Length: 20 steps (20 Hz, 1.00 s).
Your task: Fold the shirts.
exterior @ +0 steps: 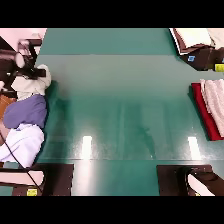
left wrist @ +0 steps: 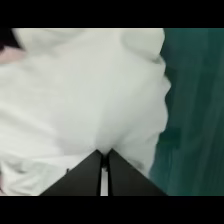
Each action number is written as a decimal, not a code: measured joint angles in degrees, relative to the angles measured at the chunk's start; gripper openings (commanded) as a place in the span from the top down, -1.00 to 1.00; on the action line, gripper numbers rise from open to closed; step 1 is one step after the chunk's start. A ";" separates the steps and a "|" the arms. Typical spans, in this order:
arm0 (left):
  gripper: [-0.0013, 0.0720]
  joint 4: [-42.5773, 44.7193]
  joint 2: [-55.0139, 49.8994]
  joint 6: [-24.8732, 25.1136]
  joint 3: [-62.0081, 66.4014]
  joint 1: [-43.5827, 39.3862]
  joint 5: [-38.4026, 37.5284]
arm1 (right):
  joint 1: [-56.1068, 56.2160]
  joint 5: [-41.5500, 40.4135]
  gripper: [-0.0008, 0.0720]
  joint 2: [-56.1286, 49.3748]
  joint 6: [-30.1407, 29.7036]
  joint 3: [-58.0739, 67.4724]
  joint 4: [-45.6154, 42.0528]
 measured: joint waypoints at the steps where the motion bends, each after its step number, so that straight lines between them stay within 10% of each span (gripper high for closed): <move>1: 0.89 -0.37 2.84 0.20 1.36 0.00 -0.11 | -0.28 -0.04 0.93 -0.66 0.02 1.55 0.07; 8: 0.90 -14.93 24.87 7.17 10.84 -2.99 -3.58 | -0.87 1.60 0.93 -6.56 -0.02 14.88 0.50; 17: 0.88 -20.35 23.10 9.31 11.28 -35.67 -13.92 | -0.90 8.83 0.93 -9.88 -0.11 24.17 0.15; 20: -0.39 -21.00 15.43 10.03 10.62 -45.70 -14.43 | -0.96 9.81 0.93 -7.98 -0.13 24.72 -1.88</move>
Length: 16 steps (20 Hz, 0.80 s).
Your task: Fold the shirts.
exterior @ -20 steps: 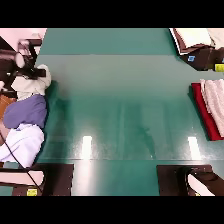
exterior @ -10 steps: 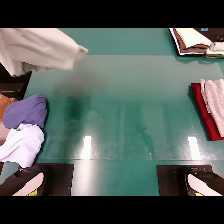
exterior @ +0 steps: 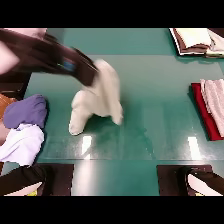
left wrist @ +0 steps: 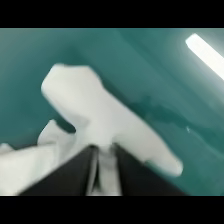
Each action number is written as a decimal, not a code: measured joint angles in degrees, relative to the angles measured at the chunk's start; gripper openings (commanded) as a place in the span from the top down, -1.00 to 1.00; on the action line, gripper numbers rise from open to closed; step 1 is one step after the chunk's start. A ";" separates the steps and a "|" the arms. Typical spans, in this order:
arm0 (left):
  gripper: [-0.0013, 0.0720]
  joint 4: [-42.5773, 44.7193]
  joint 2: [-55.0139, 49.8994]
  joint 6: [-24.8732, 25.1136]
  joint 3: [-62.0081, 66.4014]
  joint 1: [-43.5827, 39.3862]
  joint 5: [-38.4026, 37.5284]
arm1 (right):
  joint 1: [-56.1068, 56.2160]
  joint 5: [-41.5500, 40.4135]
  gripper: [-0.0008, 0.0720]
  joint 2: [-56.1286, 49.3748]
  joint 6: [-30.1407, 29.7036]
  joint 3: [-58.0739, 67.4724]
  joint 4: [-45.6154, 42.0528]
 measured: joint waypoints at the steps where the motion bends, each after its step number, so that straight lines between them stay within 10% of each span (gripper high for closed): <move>1: -0.40 -0.26 -2.45 0.28 -0.13 -2.01 0.31 | 0.00 0.37 0.93 0.79 0.00 0.09 -0.87; 5: -0.40 2.34 -7.23 -0.35 -0.35 -2.32 -0.20 | -0.04 0.81 0.93 4.31 0.00 0.26 -4.85; 16: -0.40 -3.80 -3.02 -3.37 -25.18 28.30 -4.39 | -0.04 -0.13 0.93 7.63 0.00 -3.37 -8.04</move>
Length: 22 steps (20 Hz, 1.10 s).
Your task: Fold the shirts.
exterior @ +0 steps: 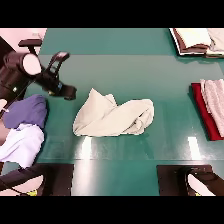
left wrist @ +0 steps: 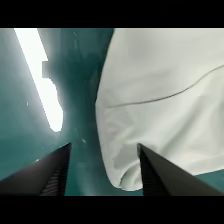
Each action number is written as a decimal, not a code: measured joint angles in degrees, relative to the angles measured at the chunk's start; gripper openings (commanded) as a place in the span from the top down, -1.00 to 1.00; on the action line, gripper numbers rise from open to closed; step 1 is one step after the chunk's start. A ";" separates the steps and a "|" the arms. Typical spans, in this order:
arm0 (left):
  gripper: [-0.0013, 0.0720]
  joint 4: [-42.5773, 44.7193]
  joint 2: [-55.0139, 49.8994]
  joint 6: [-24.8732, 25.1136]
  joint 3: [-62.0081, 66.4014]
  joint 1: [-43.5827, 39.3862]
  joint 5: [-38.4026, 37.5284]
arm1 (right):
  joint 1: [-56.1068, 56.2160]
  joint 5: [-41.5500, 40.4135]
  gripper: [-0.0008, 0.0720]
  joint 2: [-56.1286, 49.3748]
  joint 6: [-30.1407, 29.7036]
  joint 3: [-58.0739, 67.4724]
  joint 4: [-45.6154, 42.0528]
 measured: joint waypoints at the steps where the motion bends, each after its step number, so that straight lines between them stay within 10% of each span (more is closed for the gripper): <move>1: -0.40 -1.49 0.02 0.04 -3.96 1.53 1.36 | 0.00 -0.42 0.93 0.02 0.00 -1.09 0.00; 10: -0.39 -17.84 0.28 5.20 -24.28 5.22 16.09 | 0.13 -4.94 0.93 0.09 0.00 -8.59 0.33; 12: 0.69 -20.55 0.31 6.40 -25.31 5.31 17.59 | 0.13 -5.25 0.93 -0.04 0.02 -9.01 0.37; 13: 0.89 -21.33 0.31 6.75 -25.62 5.35 18.10 | 0.13 -5.16 0.93 -0.26 0.00 -9.16 0.35; 22: 0.89 -13.49 2.49 7.50 -10.25 5.42 15.80 | -2.69 6.34 0.86 -8.46 0.02 -16.13 -0.02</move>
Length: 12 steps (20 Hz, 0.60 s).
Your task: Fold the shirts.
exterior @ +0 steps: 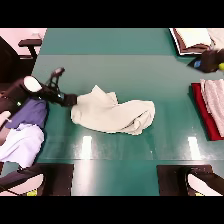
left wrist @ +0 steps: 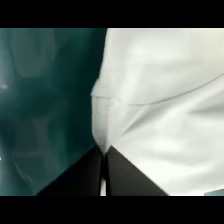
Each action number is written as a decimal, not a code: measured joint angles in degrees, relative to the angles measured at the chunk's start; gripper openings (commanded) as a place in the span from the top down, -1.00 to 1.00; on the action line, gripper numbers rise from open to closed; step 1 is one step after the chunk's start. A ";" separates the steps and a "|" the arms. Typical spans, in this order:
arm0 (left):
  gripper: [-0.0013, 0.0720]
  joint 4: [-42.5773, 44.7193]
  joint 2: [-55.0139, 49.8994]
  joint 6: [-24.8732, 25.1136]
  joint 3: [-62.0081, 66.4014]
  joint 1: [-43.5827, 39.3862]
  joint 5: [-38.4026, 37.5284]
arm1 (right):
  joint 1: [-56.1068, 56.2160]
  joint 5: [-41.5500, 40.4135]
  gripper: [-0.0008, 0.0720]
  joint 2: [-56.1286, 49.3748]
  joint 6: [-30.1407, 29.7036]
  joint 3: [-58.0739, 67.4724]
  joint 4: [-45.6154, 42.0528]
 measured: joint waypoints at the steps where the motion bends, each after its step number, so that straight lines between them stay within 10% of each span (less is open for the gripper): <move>1: 0.89 1.40 0.24 -0.04 2.60 0.00 -0.46 | -0.90 0.31 0.29 -1.01 0.00 -3.08 -0.02; 2: 0.89 2.49 0.44 -0.07 5.01 0.00 -0.96 | -1.73 0.28 -0.25 -1.99 0.00 -6.21 -0.02; 12: 0.89 5.25 0.02 -0.28 10.95 0.04 -1.88 | 1.75 -11.76 -0.25 -20.74 -1.95 -23.39 10.58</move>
